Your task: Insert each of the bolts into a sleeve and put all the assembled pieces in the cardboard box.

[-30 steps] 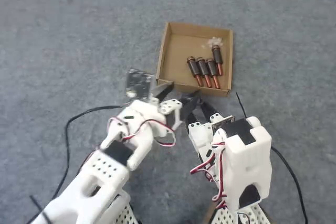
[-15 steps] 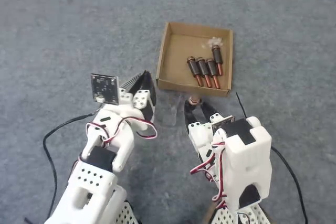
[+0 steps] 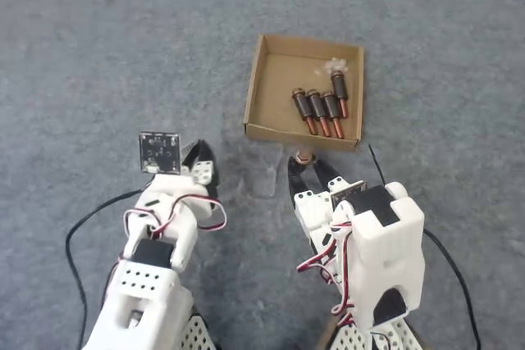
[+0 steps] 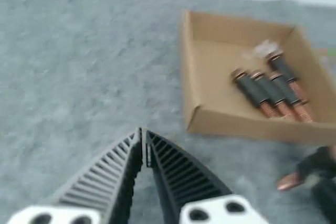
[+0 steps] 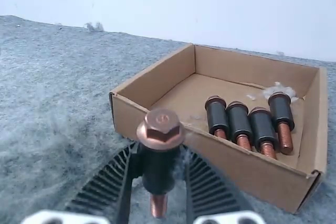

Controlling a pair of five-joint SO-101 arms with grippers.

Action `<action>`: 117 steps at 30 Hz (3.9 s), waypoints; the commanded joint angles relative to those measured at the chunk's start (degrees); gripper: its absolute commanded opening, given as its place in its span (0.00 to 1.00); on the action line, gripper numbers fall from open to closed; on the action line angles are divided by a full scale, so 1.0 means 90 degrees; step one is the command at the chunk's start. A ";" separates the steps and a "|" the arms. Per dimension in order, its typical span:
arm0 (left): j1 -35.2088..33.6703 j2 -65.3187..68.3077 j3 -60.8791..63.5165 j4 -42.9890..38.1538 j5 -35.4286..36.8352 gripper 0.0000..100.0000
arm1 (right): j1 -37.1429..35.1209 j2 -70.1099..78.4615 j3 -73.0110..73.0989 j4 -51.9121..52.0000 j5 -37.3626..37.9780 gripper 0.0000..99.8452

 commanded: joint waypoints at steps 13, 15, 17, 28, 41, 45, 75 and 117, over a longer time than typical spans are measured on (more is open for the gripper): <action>-0.0860 -0.0635 0.0347 0.0039 -0.0518 0.01 | 0.0112 -0.0122 0.0010 -0.0112 0.0068 0.01; -0.0860 -0.1114 0.0454 0.0313 -0.0518 0.01 | 0.0112 -0.0132 0.0029 -0.0112 0.0068 0.01; -0.0860 -0.1719 0.0464 0.0928 -0.0518 0.01 | 0.0112 -0.0132 0.0029 -0.0112 0.0068 0.01; -0.0850 -0.4396 0.0435 0.4122 -0.0527 0.01 | 0.0112 -0.0142 0.0039 -0.0112 0.0068 0.01; -0.0850 -0.4435 0.0415 0.5353 -0.0518 0.01 | 0.0220 -0.0601 0.0381 -0.0112 0.0088 0.01; -0.0791 -0.4435 0.0415 0.5841 -0.0518 0.01 | 0.0425 -0.1314 0.0537 0.0405 0.0078 0.01; -0.0840 -0.4435 0.0415 0.6027 -0.0518 0.01 | 0.1490 -0.8444 -0.0635 1.1785 0.0107 0.01; -0.0801 -0.4435 0.0415 0.6017 -0.0518 0.01 | 0.1851 0.1050 -1.4066 1.9004 0.0733 0.10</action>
